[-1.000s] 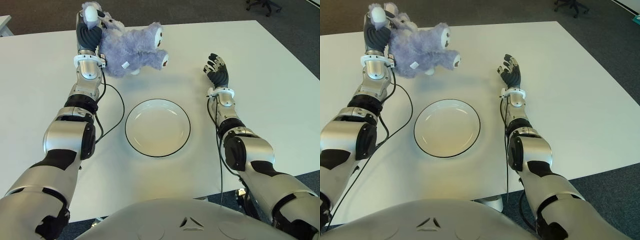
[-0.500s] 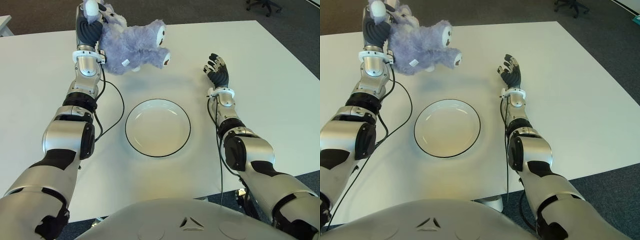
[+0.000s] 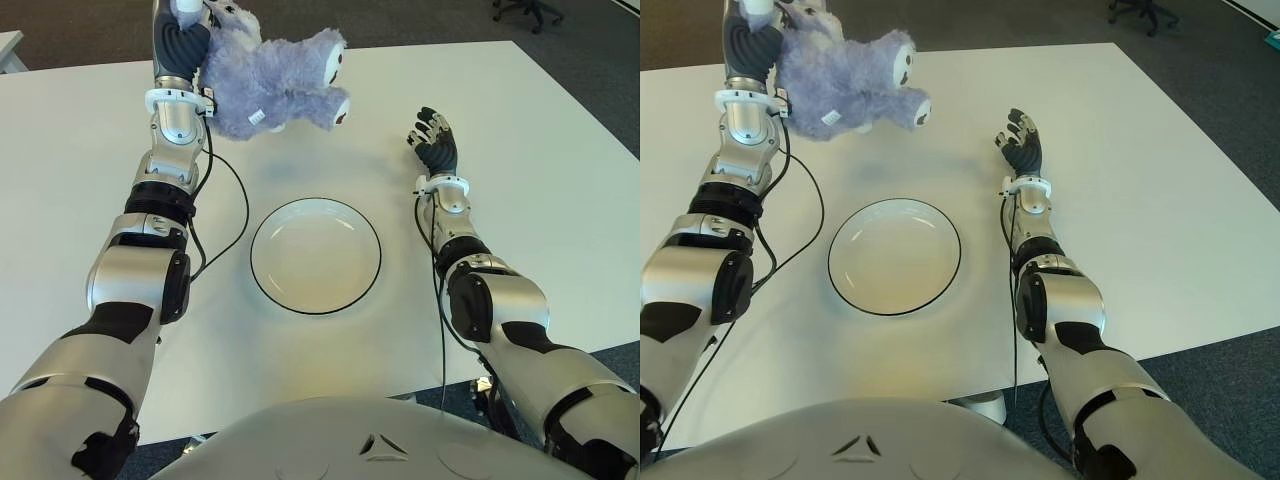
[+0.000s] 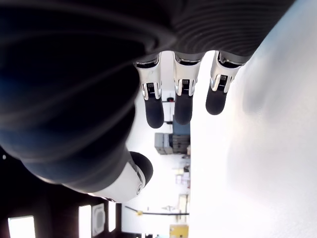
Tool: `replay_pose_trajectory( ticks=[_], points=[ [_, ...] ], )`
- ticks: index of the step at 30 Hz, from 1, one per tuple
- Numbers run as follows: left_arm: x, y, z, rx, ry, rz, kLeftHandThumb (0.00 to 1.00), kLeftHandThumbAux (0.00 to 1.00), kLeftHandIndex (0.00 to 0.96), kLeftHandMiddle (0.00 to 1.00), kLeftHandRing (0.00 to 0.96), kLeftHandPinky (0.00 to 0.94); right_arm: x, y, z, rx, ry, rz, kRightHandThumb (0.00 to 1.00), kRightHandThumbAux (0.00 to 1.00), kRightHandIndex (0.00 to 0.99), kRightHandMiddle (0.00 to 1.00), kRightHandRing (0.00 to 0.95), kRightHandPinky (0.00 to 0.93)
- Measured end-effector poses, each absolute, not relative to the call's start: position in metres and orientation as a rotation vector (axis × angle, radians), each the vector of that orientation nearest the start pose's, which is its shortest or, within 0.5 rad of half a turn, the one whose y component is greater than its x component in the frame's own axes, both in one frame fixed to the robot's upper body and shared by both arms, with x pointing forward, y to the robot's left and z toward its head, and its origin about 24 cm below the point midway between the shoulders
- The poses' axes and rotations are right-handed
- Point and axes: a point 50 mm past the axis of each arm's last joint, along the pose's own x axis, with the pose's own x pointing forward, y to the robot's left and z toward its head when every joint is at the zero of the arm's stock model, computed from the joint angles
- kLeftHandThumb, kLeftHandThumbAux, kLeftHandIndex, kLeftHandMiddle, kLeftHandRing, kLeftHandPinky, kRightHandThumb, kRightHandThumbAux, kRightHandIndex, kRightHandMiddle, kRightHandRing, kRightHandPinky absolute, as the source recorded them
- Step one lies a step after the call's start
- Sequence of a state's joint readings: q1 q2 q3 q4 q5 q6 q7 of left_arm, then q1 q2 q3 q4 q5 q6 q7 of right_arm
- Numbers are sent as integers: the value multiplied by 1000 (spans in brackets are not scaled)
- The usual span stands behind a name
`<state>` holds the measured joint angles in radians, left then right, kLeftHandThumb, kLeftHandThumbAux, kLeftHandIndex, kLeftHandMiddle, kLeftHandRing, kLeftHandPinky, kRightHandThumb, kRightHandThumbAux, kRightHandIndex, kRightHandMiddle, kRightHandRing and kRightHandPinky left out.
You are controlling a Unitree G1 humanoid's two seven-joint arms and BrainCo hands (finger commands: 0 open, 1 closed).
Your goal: Put the doll into the plate.
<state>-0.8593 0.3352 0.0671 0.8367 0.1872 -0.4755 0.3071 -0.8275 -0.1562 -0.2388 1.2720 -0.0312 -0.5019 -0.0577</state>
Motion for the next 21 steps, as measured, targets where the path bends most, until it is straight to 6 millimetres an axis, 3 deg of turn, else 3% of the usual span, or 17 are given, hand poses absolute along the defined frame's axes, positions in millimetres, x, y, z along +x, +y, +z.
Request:
replay_pose_trajectory(
  ticks=[21],
  points=[
    [367,191,191,381,-629,228,739,697,441,865,866,852,375,-179,64,-49,-53,-116,616,865,145,141,105,96]
  ],
)
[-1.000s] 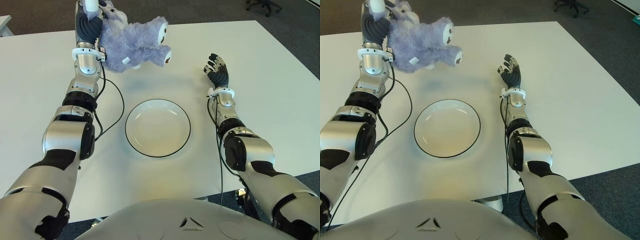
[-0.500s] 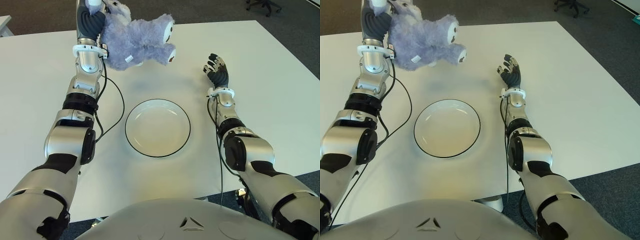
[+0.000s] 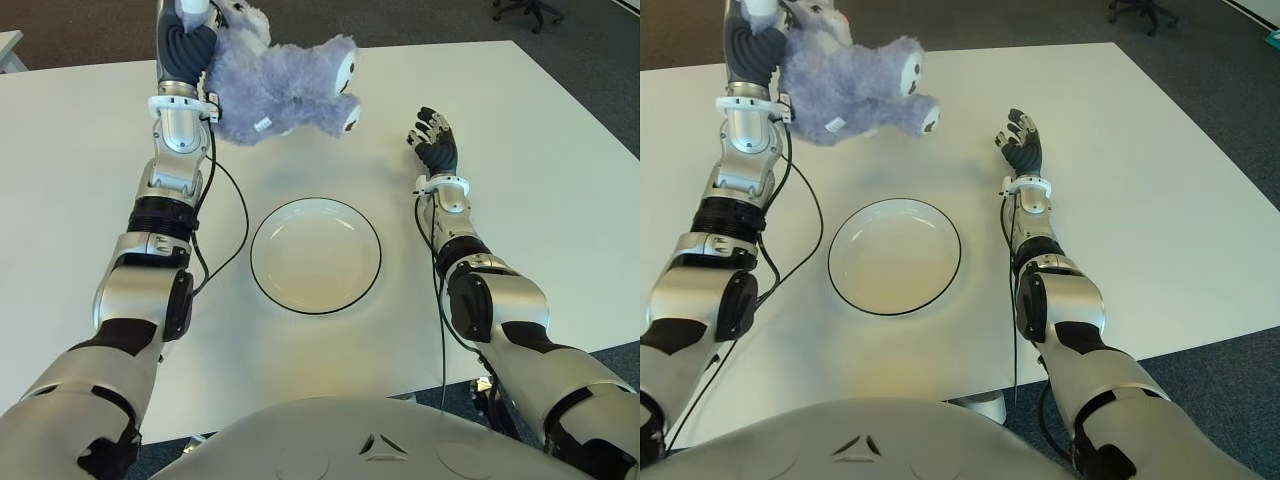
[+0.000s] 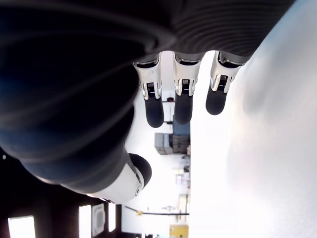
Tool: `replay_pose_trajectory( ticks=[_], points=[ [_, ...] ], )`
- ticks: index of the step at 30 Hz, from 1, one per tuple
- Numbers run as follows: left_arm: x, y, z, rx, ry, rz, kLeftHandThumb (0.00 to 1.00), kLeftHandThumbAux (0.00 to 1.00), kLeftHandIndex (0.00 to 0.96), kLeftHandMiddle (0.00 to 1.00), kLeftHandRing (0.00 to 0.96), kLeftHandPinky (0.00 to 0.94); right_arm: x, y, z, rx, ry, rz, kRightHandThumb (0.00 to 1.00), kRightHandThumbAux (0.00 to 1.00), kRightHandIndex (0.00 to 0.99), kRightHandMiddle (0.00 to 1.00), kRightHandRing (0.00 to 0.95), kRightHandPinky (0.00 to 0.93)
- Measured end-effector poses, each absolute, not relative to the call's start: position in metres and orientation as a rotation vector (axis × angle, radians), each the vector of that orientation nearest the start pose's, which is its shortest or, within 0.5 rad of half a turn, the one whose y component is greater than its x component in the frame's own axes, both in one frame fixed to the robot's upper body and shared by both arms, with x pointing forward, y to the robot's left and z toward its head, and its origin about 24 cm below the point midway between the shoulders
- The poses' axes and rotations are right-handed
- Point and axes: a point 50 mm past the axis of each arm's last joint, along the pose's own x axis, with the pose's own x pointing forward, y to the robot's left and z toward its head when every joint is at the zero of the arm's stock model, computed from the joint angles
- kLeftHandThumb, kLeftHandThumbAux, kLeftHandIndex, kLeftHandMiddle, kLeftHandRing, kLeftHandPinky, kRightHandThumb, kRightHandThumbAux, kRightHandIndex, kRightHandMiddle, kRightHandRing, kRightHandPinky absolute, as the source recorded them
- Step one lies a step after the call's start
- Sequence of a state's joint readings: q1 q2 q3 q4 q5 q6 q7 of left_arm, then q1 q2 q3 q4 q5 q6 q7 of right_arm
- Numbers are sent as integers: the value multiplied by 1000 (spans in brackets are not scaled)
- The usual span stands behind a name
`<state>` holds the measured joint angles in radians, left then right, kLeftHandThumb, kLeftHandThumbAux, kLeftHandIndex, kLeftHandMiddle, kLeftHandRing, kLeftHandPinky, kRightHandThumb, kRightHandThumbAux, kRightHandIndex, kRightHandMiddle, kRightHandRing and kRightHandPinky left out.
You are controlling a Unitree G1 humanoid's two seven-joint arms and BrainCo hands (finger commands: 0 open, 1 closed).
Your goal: Put the doll into the plate.
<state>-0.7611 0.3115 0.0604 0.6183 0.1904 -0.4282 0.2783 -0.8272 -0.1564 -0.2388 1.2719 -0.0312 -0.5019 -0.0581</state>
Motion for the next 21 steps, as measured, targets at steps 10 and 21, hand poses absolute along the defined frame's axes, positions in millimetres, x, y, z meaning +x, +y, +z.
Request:
replay_pose_trajectory(
  ticks=[10,21],
  points=[
    [361,187,197,423,-630,236,741,697,442,843,844,831,375,-178,64,-50,-53,-114,584,863,152,142,105,107],
    [355,186,193,422,-593,225,743,697,442,829,833,833,375,-179,64,-51,-53,-121,567,859,158,145,106,94]
  ],
)
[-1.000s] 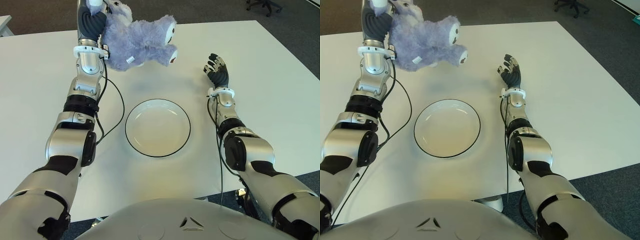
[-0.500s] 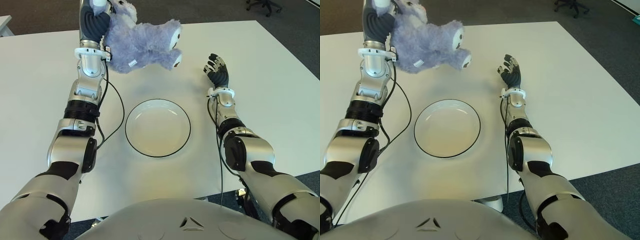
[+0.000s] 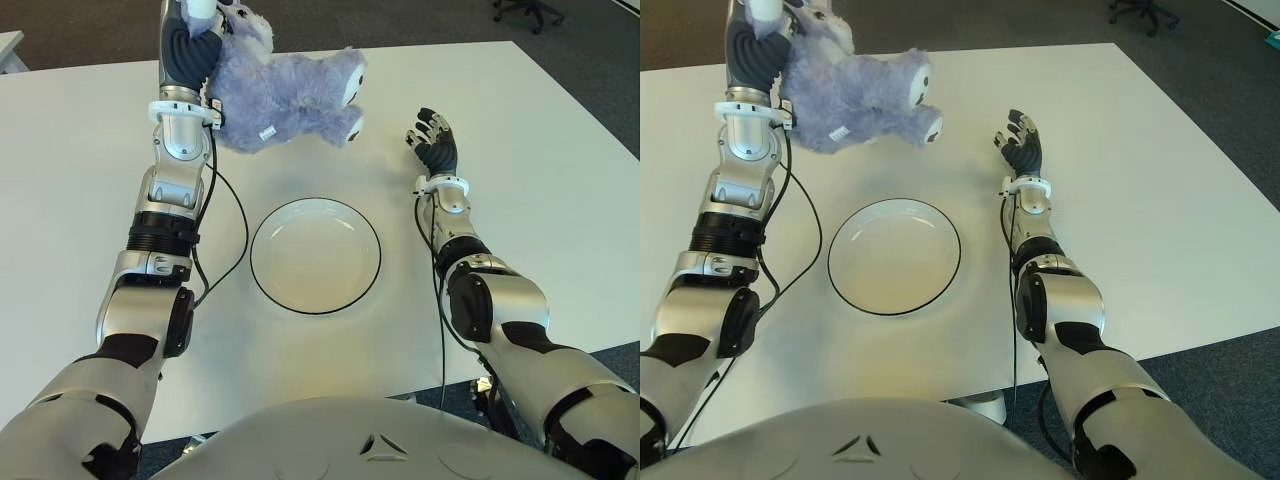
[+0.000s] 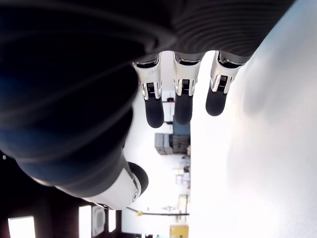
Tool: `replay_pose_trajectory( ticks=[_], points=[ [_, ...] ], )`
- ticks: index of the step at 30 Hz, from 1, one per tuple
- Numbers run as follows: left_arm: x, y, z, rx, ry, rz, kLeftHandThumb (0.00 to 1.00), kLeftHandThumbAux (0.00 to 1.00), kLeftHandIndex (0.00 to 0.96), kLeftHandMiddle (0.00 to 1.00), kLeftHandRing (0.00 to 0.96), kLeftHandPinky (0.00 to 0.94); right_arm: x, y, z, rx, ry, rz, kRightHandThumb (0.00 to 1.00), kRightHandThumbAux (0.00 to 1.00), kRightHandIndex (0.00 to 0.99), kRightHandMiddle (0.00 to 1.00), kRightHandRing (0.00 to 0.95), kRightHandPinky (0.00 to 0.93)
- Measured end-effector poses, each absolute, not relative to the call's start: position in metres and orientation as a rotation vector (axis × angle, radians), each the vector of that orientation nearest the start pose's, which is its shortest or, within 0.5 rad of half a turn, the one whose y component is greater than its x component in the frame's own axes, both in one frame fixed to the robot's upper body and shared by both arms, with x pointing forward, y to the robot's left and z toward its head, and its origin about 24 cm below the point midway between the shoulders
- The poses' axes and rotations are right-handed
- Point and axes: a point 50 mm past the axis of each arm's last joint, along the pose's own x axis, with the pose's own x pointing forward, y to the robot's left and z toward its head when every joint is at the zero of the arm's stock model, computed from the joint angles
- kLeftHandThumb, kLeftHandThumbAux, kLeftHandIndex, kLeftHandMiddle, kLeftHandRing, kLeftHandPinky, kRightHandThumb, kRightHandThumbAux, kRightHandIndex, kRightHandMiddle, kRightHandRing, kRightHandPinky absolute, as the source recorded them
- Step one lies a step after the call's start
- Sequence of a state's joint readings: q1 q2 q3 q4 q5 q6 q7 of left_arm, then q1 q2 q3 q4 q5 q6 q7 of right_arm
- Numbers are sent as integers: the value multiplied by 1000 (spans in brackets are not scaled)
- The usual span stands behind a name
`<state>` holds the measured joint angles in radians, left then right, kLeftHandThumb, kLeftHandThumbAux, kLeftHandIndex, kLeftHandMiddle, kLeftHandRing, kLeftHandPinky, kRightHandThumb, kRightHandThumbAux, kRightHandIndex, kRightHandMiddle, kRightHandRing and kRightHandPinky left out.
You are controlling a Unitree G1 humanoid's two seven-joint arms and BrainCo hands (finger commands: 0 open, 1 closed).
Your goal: Put the doll into the plate.
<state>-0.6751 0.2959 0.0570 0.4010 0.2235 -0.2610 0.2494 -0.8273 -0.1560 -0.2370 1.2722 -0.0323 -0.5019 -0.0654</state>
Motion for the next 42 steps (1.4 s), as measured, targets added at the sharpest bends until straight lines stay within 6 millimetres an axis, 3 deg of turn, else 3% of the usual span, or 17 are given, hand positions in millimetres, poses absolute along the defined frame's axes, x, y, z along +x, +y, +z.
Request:
replay_pose_trajectory(
  ticks=[20,42],
  points=[
    [342,182,200,421,-622,204,741,697,441,870,864,860,375,-177,63,-51,-52,-118,584,848,158,136,96,92],
    [326,169,194,459,-611,194,734,697,440,903,883,863,375,-177,62,-52,-44,-115,575,863,141,126,90,91]
  ],
)
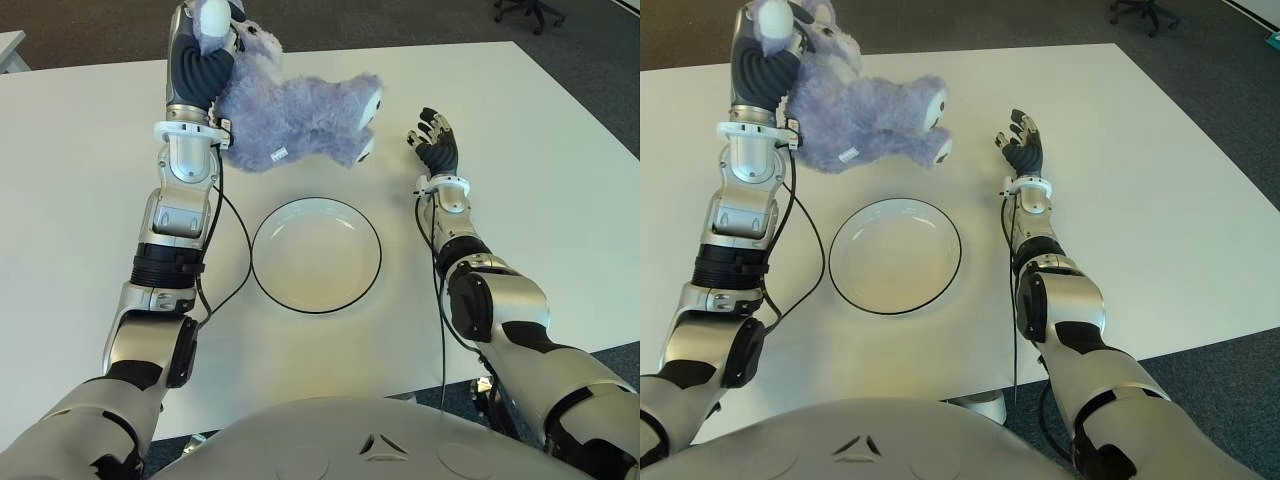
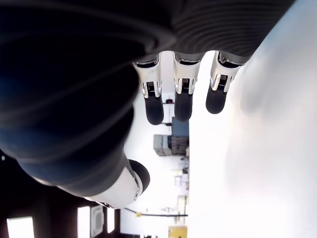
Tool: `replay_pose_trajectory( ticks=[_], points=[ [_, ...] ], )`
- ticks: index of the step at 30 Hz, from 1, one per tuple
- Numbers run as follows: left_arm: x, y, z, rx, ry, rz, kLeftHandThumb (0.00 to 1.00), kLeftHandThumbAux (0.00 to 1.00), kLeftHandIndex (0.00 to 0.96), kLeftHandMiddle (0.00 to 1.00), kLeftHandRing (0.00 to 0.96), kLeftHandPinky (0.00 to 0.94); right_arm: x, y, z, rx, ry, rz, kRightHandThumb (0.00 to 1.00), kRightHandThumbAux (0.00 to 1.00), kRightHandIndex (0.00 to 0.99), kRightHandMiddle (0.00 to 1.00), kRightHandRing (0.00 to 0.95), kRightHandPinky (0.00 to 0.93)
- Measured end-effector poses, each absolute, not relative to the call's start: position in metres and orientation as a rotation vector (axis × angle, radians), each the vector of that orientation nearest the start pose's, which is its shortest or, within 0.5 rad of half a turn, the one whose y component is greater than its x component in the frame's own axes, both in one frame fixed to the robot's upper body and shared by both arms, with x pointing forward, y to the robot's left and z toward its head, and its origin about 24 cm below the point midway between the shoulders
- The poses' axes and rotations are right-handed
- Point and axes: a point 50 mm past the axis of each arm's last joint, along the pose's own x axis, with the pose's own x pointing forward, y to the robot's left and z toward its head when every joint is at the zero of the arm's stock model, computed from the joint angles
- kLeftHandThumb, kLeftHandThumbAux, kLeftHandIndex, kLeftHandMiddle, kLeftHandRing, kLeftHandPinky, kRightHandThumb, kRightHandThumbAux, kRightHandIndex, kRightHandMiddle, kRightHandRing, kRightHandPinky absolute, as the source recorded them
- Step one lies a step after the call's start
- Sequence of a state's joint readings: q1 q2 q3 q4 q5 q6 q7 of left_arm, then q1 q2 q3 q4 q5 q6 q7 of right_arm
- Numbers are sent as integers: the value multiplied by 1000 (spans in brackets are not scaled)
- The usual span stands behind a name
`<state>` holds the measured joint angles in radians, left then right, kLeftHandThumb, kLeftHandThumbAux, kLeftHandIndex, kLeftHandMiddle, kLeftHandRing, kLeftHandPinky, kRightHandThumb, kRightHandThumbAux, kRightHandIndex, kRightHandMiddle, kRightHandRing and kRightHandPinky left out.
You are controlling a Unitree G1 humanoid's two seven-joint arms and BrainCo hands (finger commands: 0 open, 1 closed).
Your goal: Put the doll into the plate.
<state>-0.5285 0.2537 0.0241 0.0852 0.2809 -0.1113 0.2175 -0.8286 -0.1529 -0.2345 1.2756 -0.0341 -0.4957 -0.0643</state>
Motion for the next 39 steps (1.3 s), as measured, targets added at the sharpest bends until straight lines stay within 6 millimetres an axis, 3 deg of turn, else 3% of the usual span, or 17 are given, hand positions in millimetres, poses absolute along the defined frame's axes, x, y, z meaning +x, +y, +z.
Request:
replay_pose_trajectory(
  ticks=[14,29,39],
  points=[
    [319,163,198,457,-719,150,729,696,441,892,877,865,375,-177,63,-52,-44,-116,579,859,144,125,91,93],
    [315,163,186,555,-729,174,728,698,442,884,869,846,375,-177,63,-52,-44,-116,557,863,144,128,94,105],
    [310,160,182,548,-734,149,729,696,443,885,873,848,375,-177,63,-51,-44,-116,634,867,142,136,100,89]
  ],
)
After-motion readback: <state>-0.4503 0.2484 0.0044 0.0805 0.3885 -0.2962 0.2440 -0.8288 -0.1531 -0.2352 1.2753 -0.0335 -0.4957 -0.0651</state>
